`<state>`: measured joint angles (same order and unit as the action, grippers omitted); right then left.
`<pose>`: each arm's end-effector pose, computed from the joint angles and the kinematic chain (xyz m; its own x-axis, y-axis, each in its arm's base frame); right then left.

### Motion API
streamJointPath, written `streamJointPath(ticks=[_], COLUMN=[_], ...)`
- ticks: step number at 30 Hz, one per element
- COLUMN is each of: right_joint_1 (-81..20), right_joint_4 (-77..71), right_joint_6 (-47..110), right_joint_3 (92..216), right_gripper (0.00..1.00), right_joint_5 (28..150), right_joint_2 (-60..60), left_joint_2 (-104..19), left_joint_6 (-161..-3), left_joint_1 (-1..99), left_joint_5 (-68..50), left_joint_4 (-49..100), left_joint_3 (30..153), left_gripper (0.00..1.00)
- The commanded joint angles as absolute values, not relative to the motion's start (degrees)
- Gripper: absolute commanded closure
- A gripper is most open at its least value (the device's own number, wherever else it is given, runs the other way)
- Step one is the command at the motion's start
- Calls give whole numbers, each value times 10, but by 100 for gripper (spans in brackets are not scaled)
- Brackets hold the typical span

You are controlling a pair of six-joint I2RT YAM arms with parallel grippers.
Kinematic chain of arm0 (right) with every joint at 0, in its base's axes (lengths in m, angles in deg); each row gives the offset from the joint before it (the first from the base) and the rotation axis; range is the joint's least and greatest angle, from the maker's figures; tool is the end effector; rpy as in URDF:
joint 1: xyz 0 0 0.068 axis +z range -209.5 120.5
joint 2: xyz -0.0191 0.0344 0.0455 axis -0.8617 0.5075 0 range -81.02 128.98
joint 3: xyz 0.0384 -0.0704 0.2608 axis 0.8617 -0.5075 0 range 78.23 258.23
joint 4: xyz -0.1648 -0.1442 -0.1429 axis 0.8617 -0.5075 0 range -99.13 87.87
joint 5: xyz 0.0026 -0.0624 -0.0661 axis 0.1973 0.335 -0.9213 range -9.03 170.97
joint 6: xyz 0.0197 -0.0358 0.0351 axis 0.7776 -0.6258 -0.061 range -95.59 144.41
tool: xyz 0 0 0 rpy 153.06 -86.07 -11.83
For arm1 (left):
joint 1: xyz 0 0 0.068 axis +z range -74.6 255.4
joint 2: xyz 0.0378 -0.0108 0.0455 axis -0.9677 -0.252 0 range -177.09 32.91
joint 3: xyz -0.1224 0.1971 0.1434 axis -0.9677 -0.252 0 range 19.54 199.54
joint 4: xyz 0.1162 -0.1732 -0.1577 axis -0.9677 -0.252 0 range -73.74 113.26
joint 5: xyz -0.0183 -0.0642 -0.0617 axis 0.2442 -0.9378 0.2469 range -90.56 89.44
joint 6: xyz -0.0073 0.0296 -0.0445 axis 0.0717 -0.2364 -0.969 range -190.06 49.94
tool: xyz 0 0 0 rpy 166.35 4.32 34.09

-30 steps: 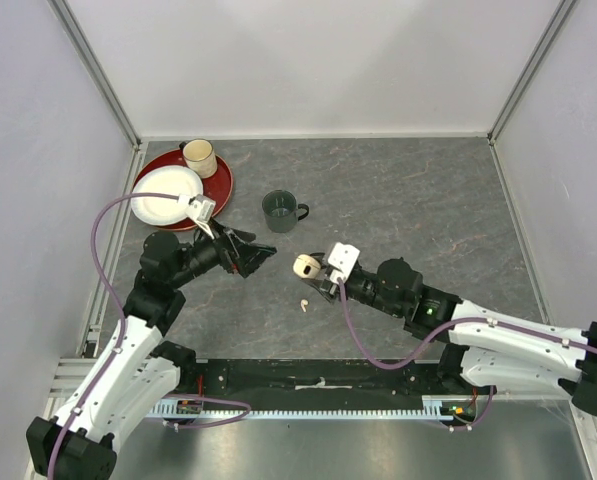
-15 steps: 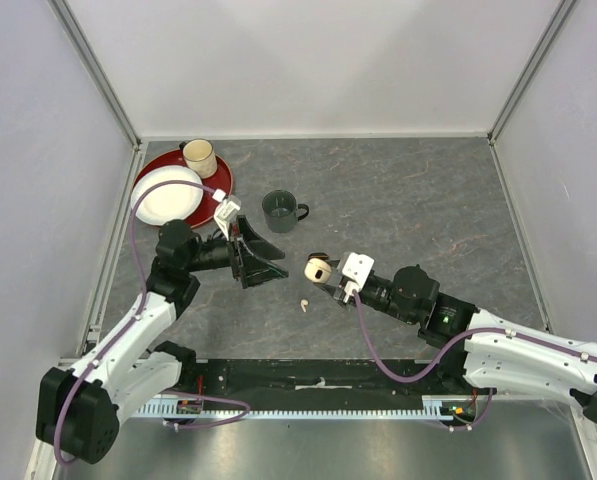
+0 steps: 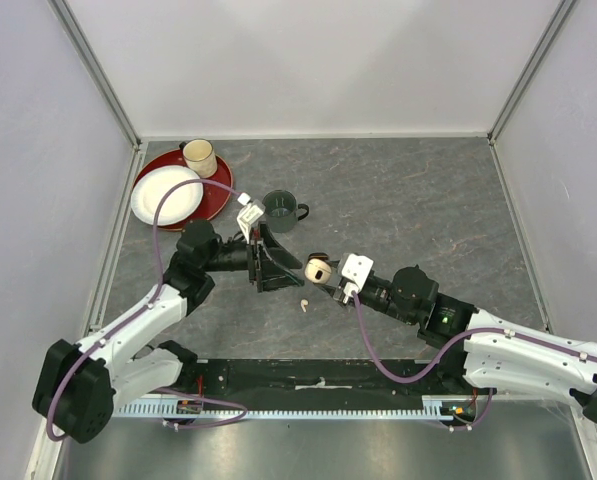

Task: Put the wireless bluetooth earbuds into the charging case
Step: Pick up the charging case at the center of the board.

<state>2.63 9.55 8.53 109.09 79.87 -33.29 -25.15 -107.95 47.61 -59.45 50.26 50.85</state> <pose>0.0957 0.1795 0.2853 0.1987 -0.2093 -0.9574 -0.8531 0.4439 -0.2741 0.1792 -0.1289 0.2811 -0.6100 -0.0372 -0.7915 0.7903 0.0445 -0.6112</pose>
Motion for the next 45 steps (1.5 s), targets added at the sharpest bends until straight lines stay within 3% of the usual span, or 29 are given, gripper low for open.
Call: streamJointPath(ticks=[1,8,9,21,29,32,36,37,38,43,44,45], right_joint_1=[29,29,30,29,30,29,30,30,30,29,29,29], right_joint_4=[128,138,141,157,169,173,182,184,189,211,212,212], right_joint_6=[88,90,91,95,91,89,89,92,95,134,164,177], right_joint_3=[1086,1085,1085,1081,1075,1072,1069,1067,1065,1064,1066,1068], right_gripper=[89,88,88,88,88,88,86,83,72,38,24,22], right_joint_5=[806,808,808,805,798,795,791,788,784,748,736,728], right_joint_2=[-336,-334,-332,-326,-327,-327,-327,-328,-329,-339,-346,-349], left_joint_2=[-274,-312,-316,-335,-339,-341,-346,-346,-346,-328,-321,-313], left_joint_6=[-1079,-1075,-1074,-1057,-1041,-1035,-1029,-1026,-1019,-992,-979,-971], left_joint_1=[455,419,413,391,387,386,386,385,385,385,385,385], left_joint_5=[-553,-526,-524,-511,-510,-512,-523,-524,-523,-492,-466,-448], left_joint_4=[508,506,505,475,444,434,431,432,432,432,431,429], left_joint_3=[542,564,568,591,601,605,607,608,608,598,591,587], left_gripper=[11,16,22,53,54,60,89,94,97,98,98,98])
